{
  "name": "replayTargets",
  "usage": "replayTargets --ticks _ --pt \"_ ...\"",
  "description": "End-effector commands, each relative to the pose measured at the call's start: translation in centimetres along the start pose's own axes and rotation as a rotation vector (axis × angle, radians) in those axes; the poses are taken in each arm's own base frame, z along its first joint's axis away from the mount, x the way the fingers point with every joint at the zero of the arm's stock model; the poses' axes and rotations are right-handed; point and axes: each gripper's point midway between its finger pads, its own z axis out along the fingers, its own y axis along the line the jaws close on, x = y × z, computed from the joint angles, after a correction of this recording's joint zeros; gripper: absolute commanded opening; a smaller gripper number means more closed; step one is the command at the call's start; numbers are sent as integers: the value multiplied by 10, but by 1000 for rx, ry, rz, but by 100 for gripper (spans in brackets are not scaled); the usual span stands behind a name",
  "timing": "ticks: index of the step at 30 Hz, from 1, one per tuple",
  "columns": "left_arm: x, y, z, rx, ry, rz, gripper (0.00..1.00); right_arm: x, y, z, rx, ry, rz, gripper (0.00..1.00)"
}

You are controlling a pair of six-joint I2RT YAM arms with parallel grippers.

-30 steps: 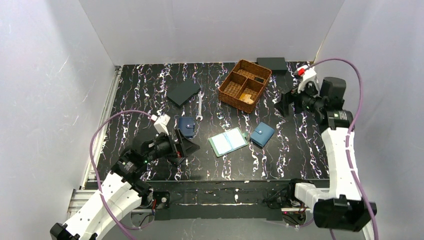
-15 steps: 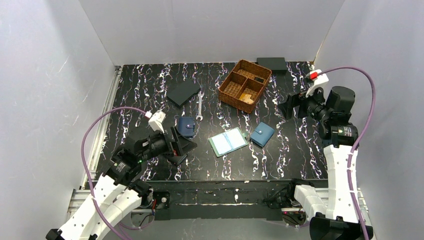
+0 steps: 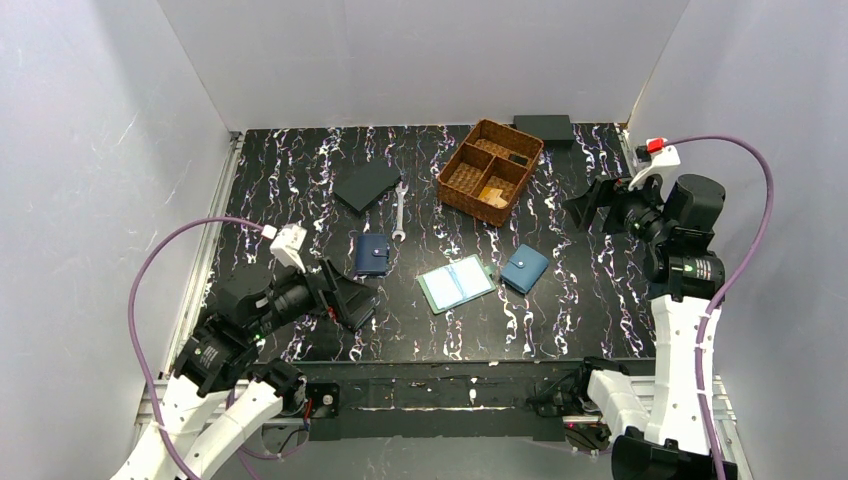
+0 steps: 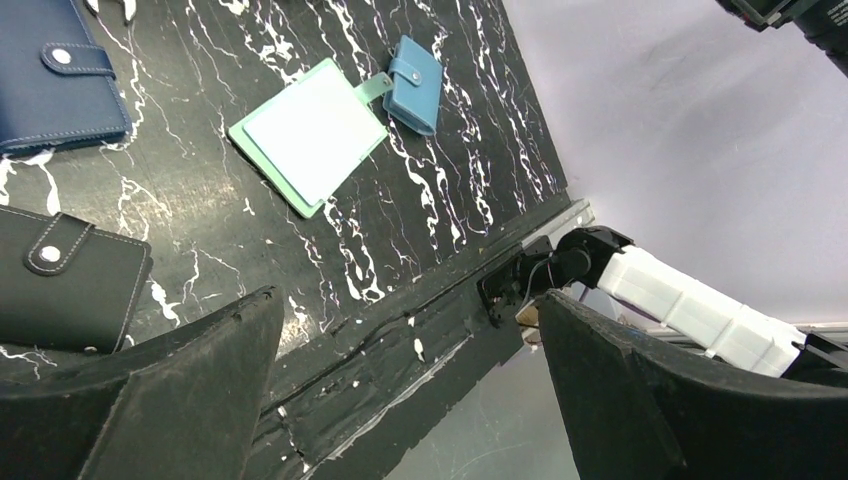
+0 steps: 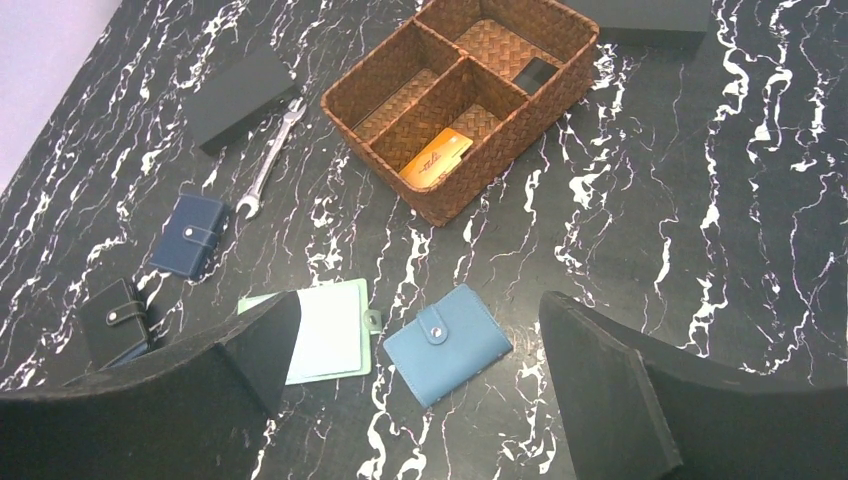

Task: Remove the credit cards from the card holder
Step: Reset both arms

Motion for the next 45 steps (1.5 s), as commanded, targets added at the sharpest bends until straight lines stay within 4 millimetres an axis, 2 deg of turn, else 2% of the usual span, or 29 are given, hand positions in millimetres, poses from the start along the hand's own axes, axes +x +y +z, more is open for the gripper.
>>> replayTargets --ticks 1,7,13,16,20,24,28,33,39,45 --pt "-6 1 -14 -25 -26 60 98 -26 5 -16 20 -83 -1 98" --pt "-8 1 -24 -30 -51 85 98 -36 2 -19 22 -99 13 98" --pt "-2 0 -33 -24 -48 65 98 -30 -6 -4 -18 -114 75 98" --pt "6 8 -34 -33 -53 43 98 -30 -13 1 -30 -139 112 98" --pt "12 14 -29 -22 -72 11 98 -29 -16 -4 5 -147 92 98" --pt "15 11 -22 4 -49 6 98 -26 -18 -18 66 -144 48 98" --pt "15 6 -16 29 -23 18 98 -20 -30 -23 137 -122 59 98" --pt "17 3 -12 47 8 28 98 -17 -32 -23 130 -122 81 99" --pt "16 0 -12 52 11 15 98 -27 -31 -19 103 -146 99 98" --pt "11 -2 -12 50 -6 -3 98 -24 -30 -24 118 -187 69 98"
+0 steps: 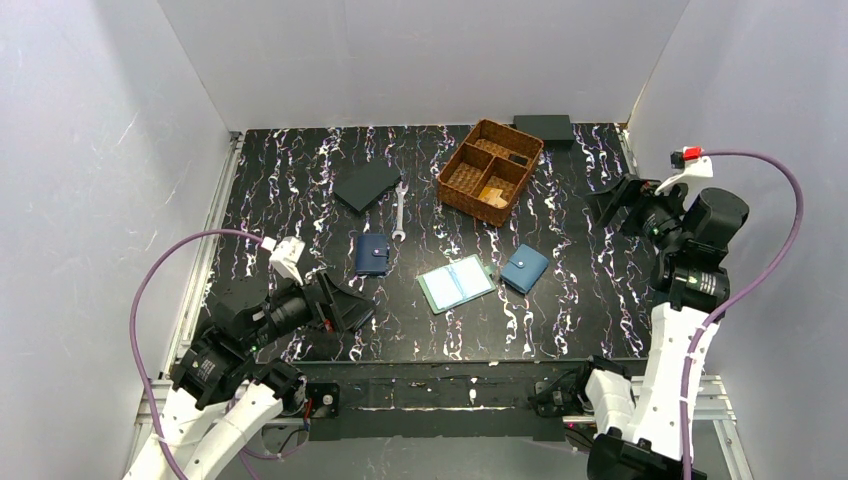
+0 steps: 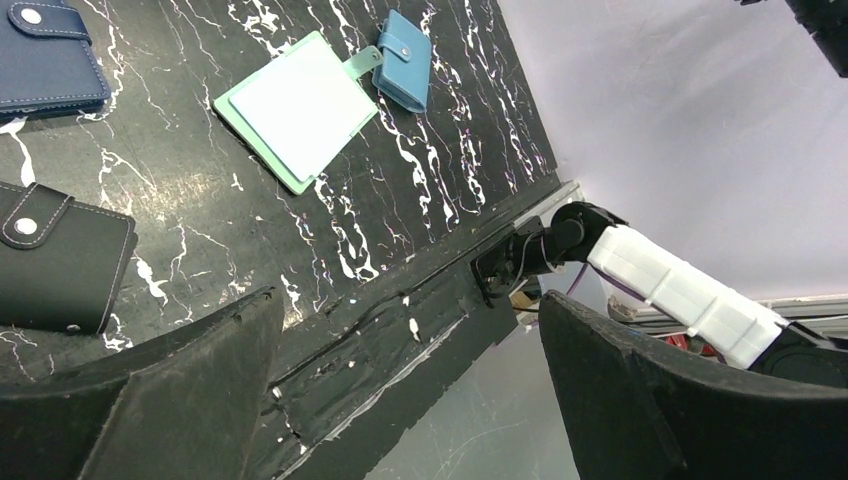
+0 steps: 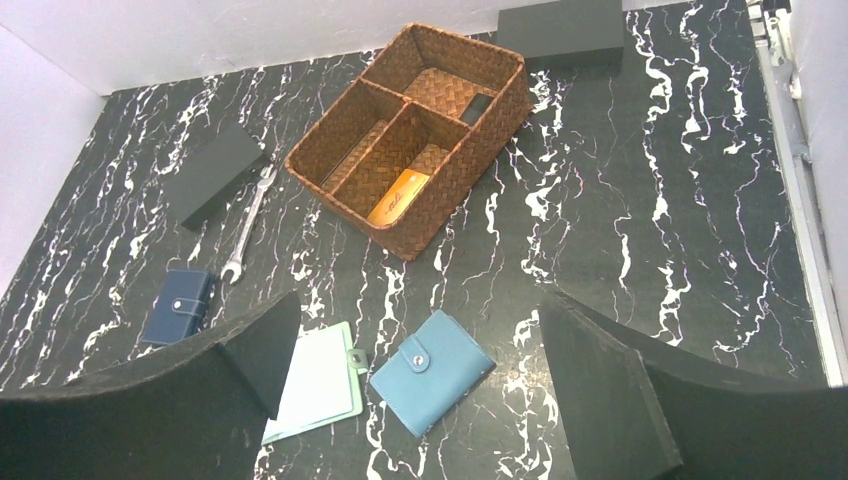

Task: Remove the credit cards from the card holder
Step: Reset both arms

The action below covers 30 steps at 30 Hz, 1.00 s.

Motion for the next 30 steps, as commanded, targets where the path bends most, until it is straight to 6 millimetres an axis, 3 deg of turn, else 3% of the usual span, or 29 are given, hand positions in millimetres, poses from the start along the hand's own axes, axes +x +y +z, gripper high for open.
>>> replayTargets --ticks 1,7,14,21,30 --pt "-7 -6 1 12 -15 -6 98 -14 6 -9 -5 -98 -48 98" --pt "-16 -1 4 -44 -22 -14 98 -22 -1 -16 66 -128 -57 98" --pt "-42 1 -1 -118 -104 35 98 -35 -3 -2 47 -122 12 98" --pt "-67 -3 6 -150 -152 74 98 -28 -6 15 2 -89 63 98" --pt "-83 -3 18 -212 -108 128 98 -25 -16 19 40 -43 46 98"
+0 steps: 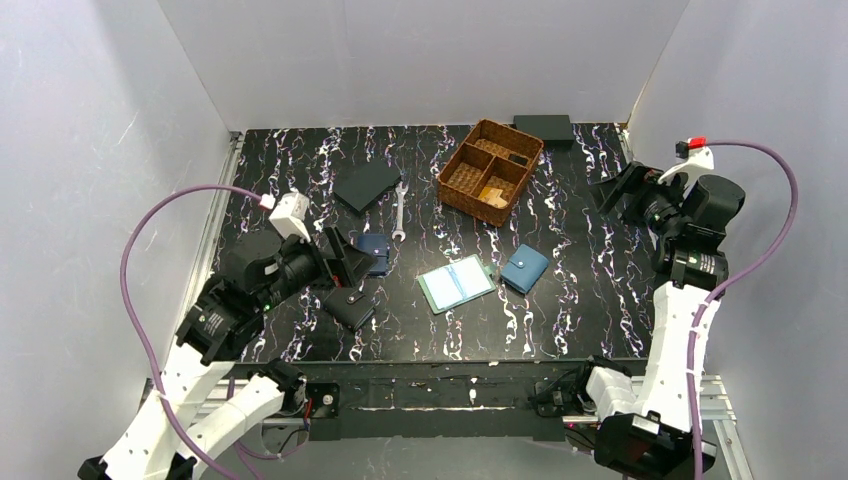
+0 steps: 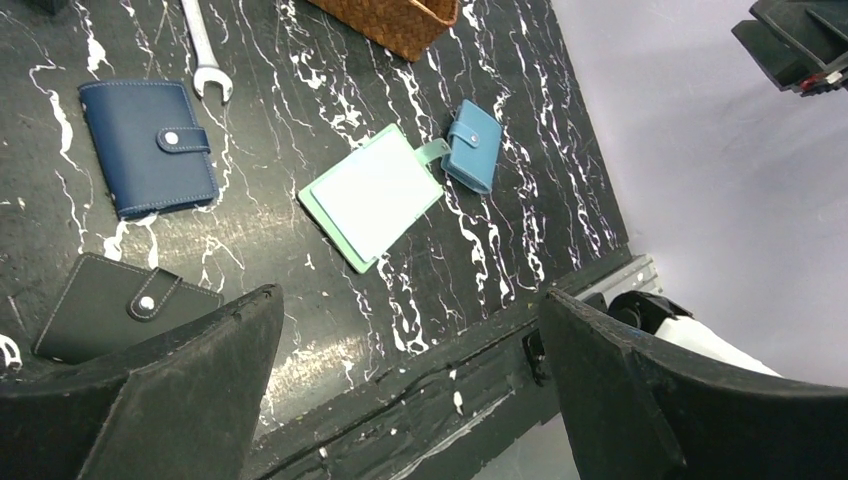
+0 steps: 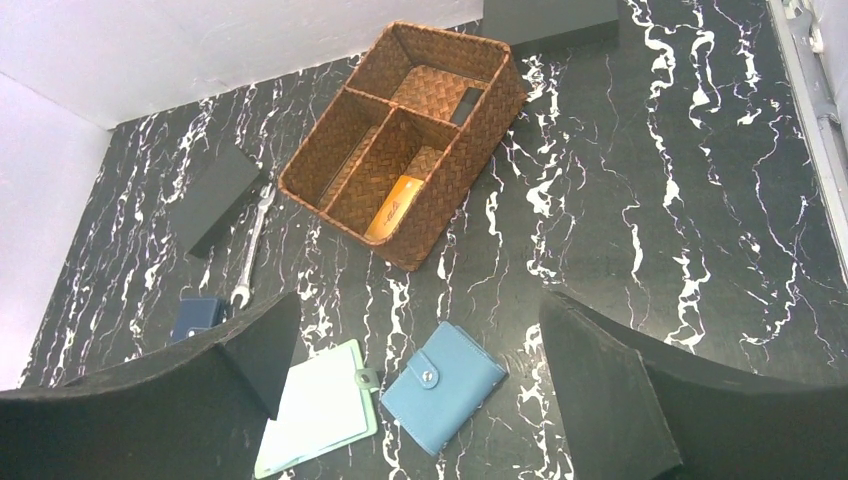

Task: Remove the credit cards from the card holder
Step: Reset both arms

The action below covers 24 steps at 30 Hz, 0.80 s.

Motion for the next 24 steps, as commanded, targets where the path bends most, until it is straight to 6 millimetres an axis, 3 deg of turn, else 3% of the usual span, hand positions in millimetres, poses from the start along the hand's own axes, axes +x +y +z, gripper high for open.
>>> replayTargets --ticks 1,24 --pt "-19 0 -2 -35 -29 64 98 -26 2 -4 17 -50 -55 98" --pt "-19 22 -8 -164 -6 123 98 -74 9 -15 64 -116 -130 98"
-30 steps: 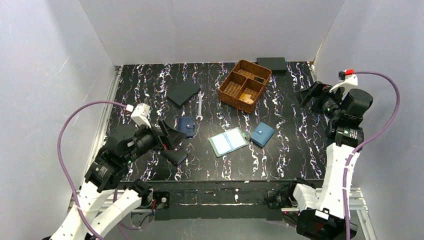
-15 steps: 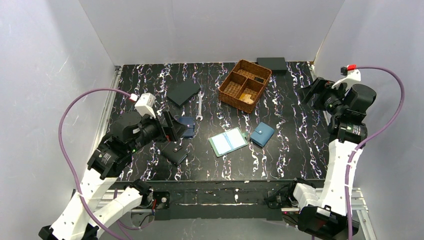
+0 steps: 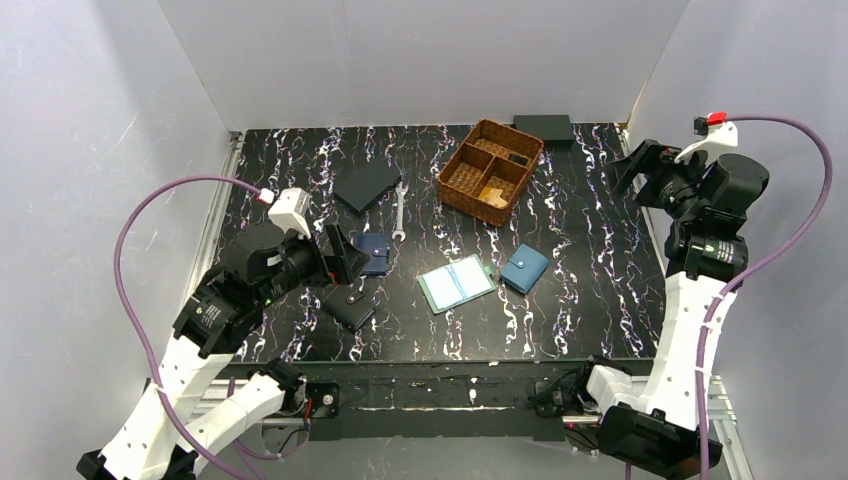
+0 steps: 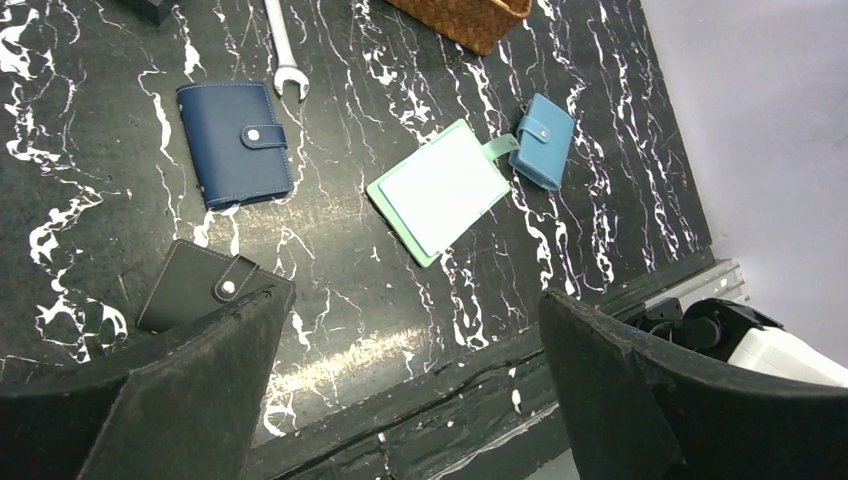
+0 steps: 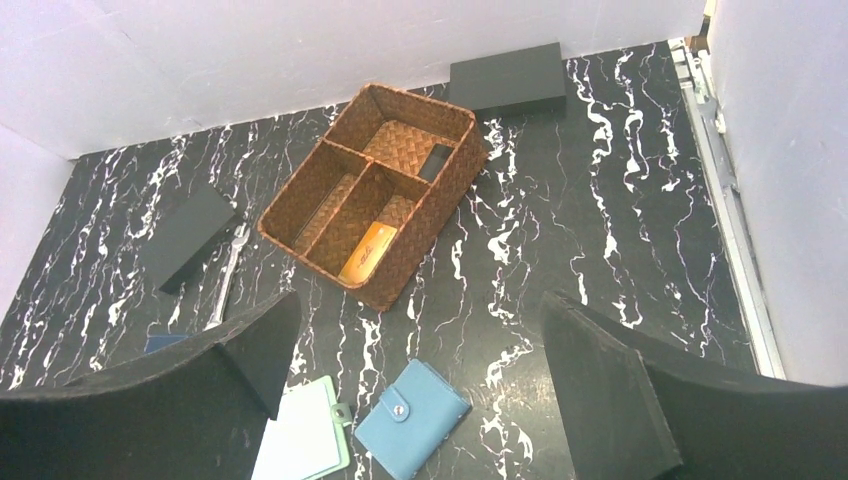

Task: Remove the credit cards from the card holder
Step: Reset both arms

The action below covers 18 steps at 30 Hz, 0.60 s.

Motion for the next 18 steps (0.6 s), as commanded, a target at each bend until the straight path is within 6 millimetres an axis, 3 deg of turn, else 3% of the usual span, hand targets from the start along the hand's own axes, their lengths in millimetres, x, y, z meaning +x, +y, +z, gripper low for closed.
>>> replayTargets --ticks 1,18 --pt "-9 6 -6 -38 -31 24 98 -27 3 -4 8 -61 -43 98" --pt "-6 8 5 -47 -4 37 98 -29 2 3 -3 -65 -24 98"
